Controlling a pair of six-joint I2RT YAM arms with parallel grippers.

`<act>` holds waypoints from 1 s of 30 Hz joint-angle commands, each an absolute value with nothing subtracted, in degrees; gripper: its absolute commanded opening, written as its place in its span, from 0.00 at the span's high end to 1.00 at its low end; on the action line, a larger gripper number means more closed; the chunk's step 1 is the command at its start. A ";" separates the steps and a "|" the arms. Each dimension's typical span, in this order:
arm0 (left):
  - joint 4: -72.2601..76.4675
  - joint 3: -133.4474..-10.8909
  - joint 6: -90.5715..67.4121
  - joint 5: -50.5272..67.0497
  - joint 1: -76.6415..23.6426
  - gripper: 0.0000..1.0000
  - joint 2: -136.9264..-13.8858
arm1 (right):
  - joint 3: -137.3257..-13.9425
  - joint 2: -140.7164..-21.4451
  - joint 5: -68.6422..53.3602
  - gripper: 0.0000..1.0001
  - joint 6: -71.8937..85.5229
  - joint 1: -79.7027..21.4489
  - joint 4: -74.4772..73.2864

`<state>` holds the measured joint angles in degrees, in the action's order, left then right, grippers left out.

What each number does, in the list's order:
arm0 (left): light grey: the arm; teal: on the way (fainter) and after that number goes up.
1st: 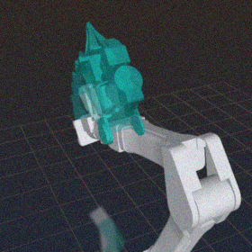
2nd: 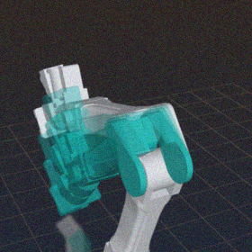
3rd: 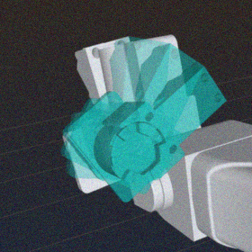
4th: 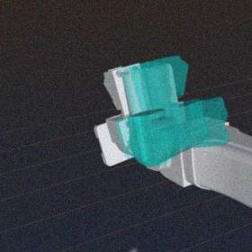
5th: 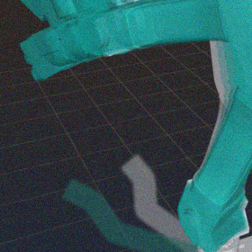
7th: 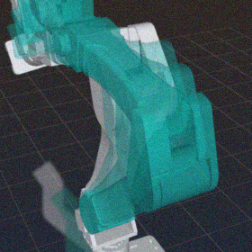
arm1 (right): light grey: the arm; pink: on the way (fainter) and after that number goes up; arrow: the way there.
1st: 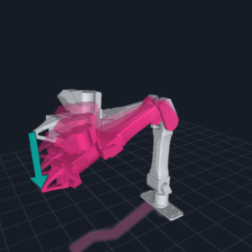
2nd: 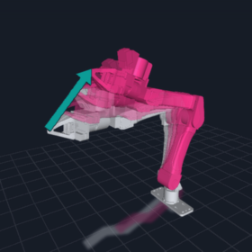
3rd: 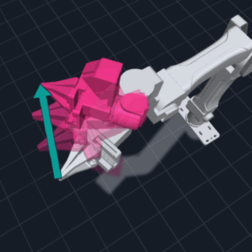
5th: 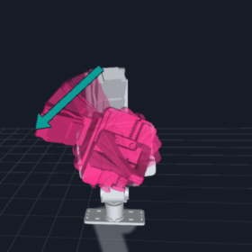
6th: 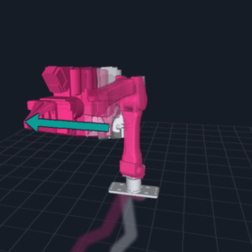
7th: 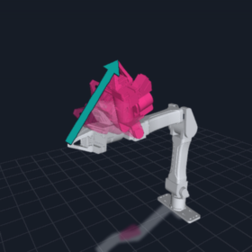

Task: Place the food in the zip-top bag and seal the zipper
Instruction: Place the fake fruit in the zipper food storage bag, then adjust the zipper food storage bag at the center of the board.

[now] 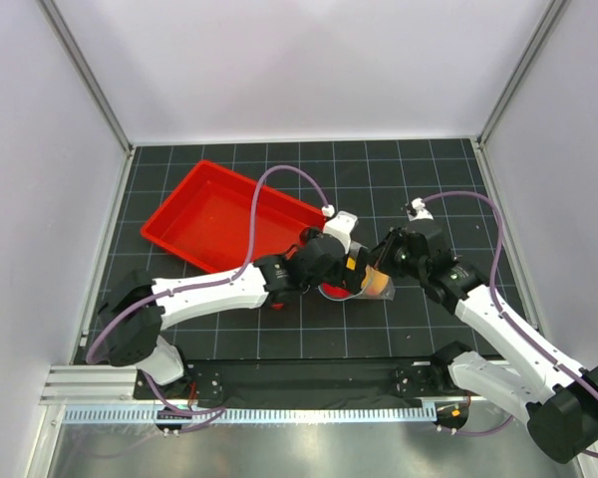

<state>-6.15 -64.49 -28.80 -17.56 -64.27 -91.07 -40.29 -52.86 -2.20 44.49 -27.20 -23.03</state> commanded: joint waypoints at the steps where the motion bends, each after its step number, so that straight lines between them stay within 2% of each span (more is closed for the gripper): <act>1: -9.31 -66.27 -30.49 -17.31 -64.25 0.00 -87.10 | -42.89 -52.38 -1.14 0.99 43.42 -26.98 -22.50; 8: -14.32 -63.99 -34.00 -18.28 -64.25 0.00 -82.54 | -43.07 -52.82 -1.23 0.99 43.16 -26.63 -22.24; 11: -15.73 -61.36 -36.29 -19.33 -64.25 0.09 -79.64 | -43.15 -52.73 -1.23 0.99 43.24 -26.54 -22.24; 12: -15.91 -59.61 -38.04 -19.60 -64.16 0.15 -78.85 | -43.15 -52.65 -1.23 0.99 43.24 -26.46 -22.24; 16: -14.77 -54.94 -42.79 -21.35 -64.16 0.28 -75.07 | -43.16 -52.47 -1.14 0.99 43.07 -26.28 -22.41; 19: -13.54 -52.30 -46.56 -21.71 -63.64 0.51 -74.36 | -43.24 -52.21 -1.05 0.99 43.15 -26.19 -22.41; 20: -12.84 -51.60 -47.10 -21.19 -63.63 0.65 -74.44 | -43.24 -52.03 -0.97 0.99 43.07 -26.19 -22.33; 22: -12.57 -51.50 -48.51 -20.05 -63.54 0.74 -74.97 | -43.42 -52.03 -0.79 0.99 43.15 -26.19 -22.67; 25: -11.60 -51.42 -49.65 -18.99 -63.54 0.77 -77.16 | -43.33 -51.68 -0.70 0.99 43.15 -26.10 -22.59; 30: -8.79 -51.94 -50.62 -19.16 -62.14 0.75 -81.64 | -43.24 -51.15 -0.79 0.99 43.15 -26.10 -22.76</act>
